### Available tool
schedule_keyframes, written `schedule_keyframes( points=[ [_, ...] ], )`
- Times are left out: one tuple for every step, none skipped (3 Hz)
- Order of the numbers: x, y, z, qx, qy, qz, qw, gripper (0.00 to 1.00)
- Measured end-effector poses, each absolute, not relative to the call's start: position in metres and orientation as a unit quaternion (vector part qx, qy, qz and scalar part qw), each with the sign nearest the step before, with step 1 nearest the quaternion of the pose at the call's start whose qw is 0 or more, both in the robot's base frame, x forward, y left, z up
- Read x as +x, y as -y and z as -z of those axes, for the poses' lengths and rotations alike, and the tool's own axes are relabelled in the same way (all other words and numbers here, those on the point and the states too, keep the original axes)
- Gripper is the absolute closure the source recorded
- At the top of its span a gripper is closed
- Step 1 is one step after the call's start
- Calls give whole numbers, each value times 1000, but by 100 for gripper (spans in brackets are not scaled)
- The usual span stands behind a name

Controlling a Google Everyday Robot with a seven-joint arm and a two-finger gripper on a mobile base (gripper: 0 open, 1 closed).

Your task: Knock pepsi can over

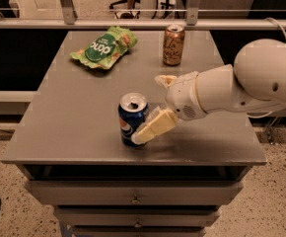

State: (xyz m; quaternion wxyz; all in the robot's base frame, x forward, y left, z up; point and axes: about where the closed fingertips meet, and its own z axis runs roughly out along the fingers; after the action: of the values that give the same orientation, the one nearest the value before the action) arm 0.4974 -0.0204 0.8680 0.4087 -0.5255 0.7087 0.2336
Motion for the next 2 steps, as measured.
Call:
schedule_keyframes(
  points=[
    [521, -3, -874, -515, -698, -247, 433, 0],
    [564, -47, -894, -512, -678, -261, 459, 0]
  ],
)
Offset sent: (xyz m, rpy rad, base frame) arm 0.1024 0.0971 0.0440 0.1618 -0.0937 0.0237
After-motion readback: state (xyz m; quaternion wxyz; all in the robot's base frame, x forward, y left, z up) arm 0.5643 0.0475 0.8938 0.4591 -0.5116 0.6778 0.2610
